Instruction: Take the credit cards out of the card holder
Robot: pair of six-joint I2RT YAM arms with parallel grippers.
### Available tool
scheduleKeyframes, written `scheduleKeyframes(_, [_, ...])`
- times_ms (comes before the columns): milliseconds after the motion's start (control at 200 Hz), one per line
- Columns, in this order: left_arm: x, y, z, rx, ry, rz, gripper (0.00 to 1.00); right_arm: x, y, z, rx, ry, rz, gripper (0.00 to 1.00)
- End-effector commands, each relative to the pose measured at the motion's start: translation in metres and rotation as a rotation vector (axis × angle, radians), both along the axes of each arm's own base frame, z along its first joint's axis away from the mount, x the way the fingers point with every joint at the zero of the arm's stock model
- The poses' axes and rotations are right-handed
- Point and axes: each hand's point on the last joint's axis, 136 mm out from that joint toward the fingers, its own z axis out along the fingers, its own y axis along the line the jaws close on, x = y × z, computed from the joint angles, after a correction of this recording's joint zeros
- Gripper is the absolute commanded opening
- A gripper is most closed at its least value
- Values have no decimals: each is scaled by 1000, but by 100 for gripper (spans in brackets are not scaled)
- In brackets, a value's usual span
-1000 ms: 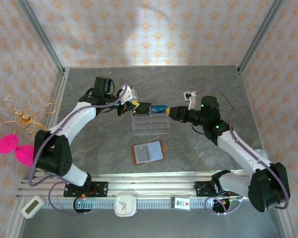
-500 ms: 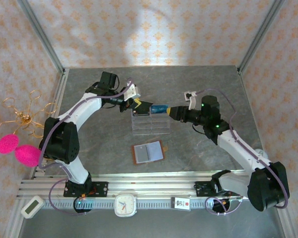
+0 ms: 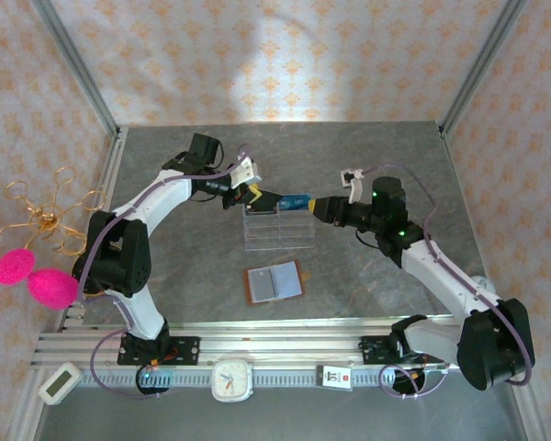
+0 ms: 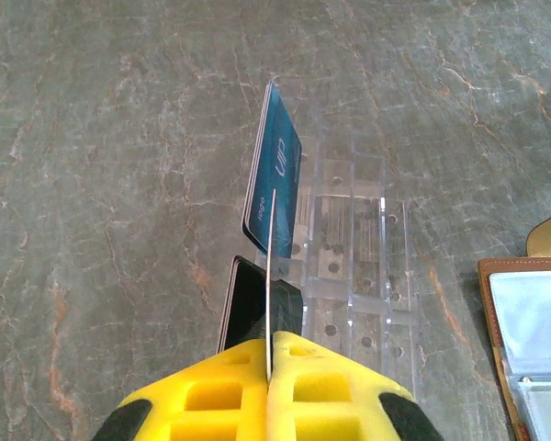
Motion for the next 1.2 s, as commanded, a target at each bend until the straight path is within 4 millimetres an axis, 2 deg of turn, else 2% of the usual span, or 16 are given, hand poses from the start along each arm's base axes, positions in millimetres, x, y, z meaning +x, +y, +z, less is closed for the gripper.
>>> scheduleKeyframes(0, [0,-6,-1,16,-12,-28,0,4,1,19,11,-53,11,46])
scheduleKeyframes(85, [2,-7,-3,22,-9,-15,0,4,1,18,10,-53,13,46])
scheduleKeyframes(400, [15,-1,0,43,-37,77,12,0,3,21,20,-58,33,46])
scheduleKeyframes(621, [21,4,2,50,-53,145,29,-1,2,21,20,-60,33,46])
scheduleKeyframes(716, [25,5,4,49,-63,176,30,-1,3,21,21,-60,36,47])
scheduleKeyframes(821, [32,4,23,1,-88,216,31,-1,3,22,15,-61,33,48])
scheduleKeyframes(1026, [38,5,67,-123,-132,322,32,1,7,10,-38,-39,4,49])
scheduleKeyframes(1181, [37,10,101,-338,-114,482,29,7,18,7,-96,-38,-43,50])
scheduleKeyframes(1196, [37,11,106,-372,-113,504,29,9,21,1,-113,-25,-45,50])
